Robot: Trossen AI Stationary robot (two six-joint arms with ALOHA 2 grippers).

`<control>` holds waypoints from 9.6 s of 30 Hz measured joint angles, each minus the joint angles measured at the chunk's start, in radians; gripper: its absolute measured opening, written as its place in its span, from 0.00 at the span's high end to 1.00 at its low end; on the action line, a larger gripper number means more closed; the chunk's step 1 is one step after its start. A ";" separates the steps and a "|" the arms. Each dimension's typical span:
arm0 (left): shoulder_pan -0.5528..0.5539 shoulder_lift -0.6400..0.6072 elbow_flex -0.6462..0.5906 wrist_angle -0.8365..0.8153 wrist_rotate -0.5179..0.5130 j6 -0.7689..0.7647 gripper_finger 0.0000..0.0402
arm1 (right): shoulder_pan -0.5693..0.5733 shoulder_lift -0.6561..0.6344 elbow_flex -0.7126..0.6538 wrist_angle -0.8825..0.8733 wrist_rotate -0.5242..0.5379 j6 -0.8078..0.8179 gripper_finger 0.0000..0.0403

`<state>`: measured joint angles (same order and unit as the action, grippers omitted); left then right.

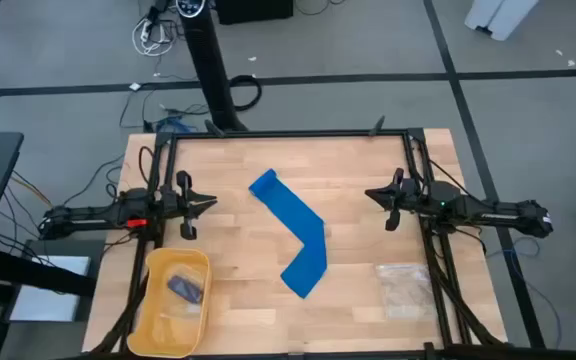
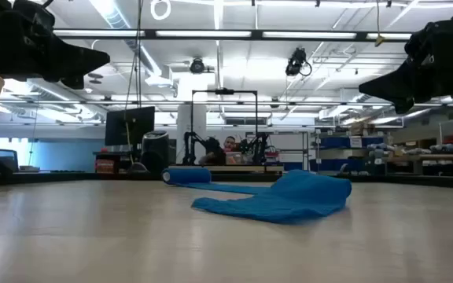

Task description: Roll bandage

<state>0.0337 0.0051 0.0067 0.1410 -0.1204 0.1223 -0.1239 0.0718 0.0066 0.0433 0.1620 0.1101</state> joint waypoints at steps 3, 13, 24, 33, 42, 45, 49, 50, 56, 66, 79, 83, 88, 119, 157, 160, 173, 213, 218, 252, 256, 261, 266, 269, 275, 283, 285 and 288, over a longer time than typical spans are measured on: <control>0.000 0.000 0.000 0.000 0.000 0.000 0.88 | 0.000 0.000 0.000 0.000 0.000 0.000 0.98; 0.000 0.000 0.000 0.000 0.000 0.000 0.88 | 0.000 0.000 0.000 0.000 0.000 0.000 0.98; 0.000 0.000 0.000 0.000 0.000 0.000 0.88 | 0.000 0.000 0.000 0.000 0.000 0.000 0.98; 0.000 0.000 0.000 0.000 0.000 0.000 0.88 | 0.000 0.000 0.000 0.000 0.000 0.000 0.98; 0.000 0.000 0.000 0.000 0.000 0.000 0.88 | 0.000 0.000 0.000 0.000 0.000 0.000 0.98; 0.000 0.000 0.000 0.000 0.000 0.000 0.88 | 0.000 0.000 0.000 0.000 0.000 0.000 0.98; 0.000 0.000 0.000 0.000 0.000 0.000 0.88 | 0.000 0.000 0.000 0.000 0.000 0.000 0.98; 0.000 0.000 0.000 0.000 0.000 0.000 0.88 | 0.000 0.000 0.000 0.000 0.000 0.000 0.98; 0.000 0.000 0.000 0.000 0.000 0.000 0.88 | 0.000 0.000 0.000 0.000 0.000 0.000 0.98; 0.000 0.000 0.000 0.000 0.000 0.000 0.88 | 0.000 0.000 0.000 0.000 0.000 0.000 0.98; 0.000 0.000 0.000 0.000 0.000 0.000 0.88 | 0.000 0.000 0.000 0.000 0.000 0.000 0.98; 0.000 0.000 0.000 0.000 0.000 0.000 0.88 | -0.001 0.000 0.000 0.013 0.001 -0.086 0.98; 0.000 0.000 0.000 0.000 0.000 0.000 0.88 | -0.001 0.000 0.000 0.039 0.001 -0.180 0.98; 0.000 0.000 0.000 0.000 0.000 0.000 0.88 | 0.088 0.228 0.029 0.418 -0.190 0.044 0.98; 0.000 0.000 0.000 0.002 0.000 0.000 0.88 | 0.689 1.608 0.971 -0.133 0.287 0.063 0.68; 0.000 0.000 0.000 0.002 0.000 0.000 0.88 | 0.699 1.718 1.058 -0.200 0.280 0.098 0.67; 0.000 0.000 0.000 0.005 0.000 0.000 0.88 | 0.704 1.968 1.315 -0.403 0.137 0.080 0.67; 0.000 0.000 0.000 0.003 0.000 0.000 0.88 | 0.815 1.806 1.304 -0.949 0.842 0.871 0.99; 0.000 0.000 0.000 0.004 0.000 0.000 0.88 | 0.850 1.806 1.241 -1.055 0.879 1.169 1.00; 0.000 0.000 0.000 0.004 0.000 0.000 0.88 | 0.989 1.807 1.144 -1.089 0.476 1.506 0.69; 0.000 0.000 0.000 0.021 -0.002 0.006 0.88 | 0.962 1.807 1.143 -1.166 0.570 1.490 0.68; 0.000 0.001 0.000 0.051 -0.002 0.002 0.88 | 0.863 1.807 1.085 -1.170 0.579 1.438 0.81; 0.000 0.001 0.000 0.080 -0.003 0.003 0.88 | 0.770 1.807 1.026 -1.006 0.554 1.258 0.98; 0.000 0.000 0.000 0.116 -0.005 0.003 0.88 | 0.720 1.807 1.000 -0.952 0.507 1.186 0.98; 0.000 0.000 0.000 0.157 -0.006 -0.085 0.88 | 0.670 1.801 0.976 -0.905 0.418 1.127 0.99; 0.000 0.000 0.000 0.160 -0.042 -0.307 0.88 | 0.724 1.764 1.030 -0.995 0.209 1.231 0.99; 0.000 0.000 0.000 0.160 -0.042 -0.316 0.88 | 0.742 1.754 1.038 -0.993 0.185 1.232 1.00; 0.000 0.000 0.000 0.158 -0.042 -0.313 0.88 | 0.769 1.727 1.039 -0.992 0.207 1.232 0.99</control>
<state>0.0338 0.0055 0.0067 0.2993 -0.1622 -0.1909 0.6451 1.7987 1.0458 -0.9487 0.3686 1.3419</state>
